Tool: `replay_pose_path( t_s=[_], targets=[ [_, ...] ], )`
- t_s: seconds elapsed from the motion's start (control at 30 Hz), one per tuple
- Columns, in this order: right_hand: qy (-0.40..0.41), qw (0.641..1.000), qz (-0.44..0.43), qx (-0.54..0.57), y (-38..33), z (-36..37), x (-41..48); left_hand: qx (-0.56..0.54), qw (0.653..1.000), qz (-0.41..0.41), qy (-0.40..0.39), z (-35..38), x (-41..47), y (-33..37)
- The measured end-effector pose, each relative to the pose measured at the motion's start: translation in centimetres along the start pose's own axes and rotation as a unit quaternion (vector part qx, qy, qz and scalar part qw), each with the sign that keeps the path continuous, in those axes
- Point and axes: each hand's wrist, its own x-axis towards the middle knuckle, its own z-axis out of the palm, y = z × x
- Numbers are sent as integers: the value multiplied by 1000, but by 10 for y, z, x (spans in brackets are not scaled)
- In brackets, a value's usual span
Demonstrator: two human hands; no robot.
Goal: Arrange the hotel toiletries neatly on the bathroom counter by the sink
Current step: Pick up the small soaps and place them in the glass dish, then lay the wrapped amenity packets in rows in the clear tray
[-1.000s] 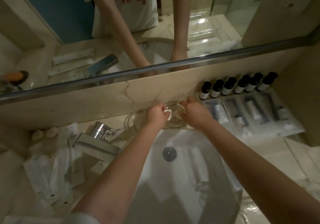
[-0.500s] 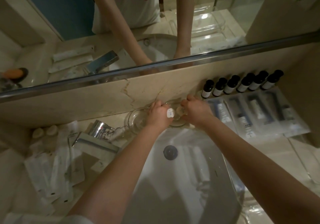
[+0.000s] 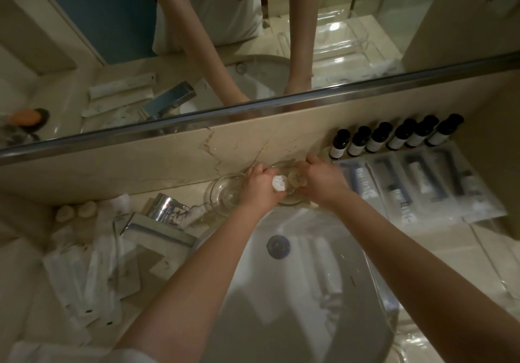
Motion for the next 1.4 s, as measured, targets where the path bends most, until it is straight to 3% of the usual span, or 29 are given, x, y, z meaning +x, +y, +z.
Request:
replay_pose_path(
  t_s=[0.3, 0.63, 0.87, 1.03, 1.4],
  targets=[
    [90, 996, -9, 16, -14, -13, -43, 117, 991, 28, 57, -40, -46, 2],
    [170, 984, -46, 36, -79, -23, -129, 113, 986, 14, 119, -79, -157, -28],
    [136, 985, -97, 34, -146, 1, -175, 97, 989, -30, 105, -86, -234, -85],
    [58, 989, -137, 17, -198, 22, -183, 95, 990, -84, 65, -83, -268, -139],
    [-66, 973, -214, 52, -316, 50, -116, 10, 969, -249, 5, -112, -265, -281]
  ],
)
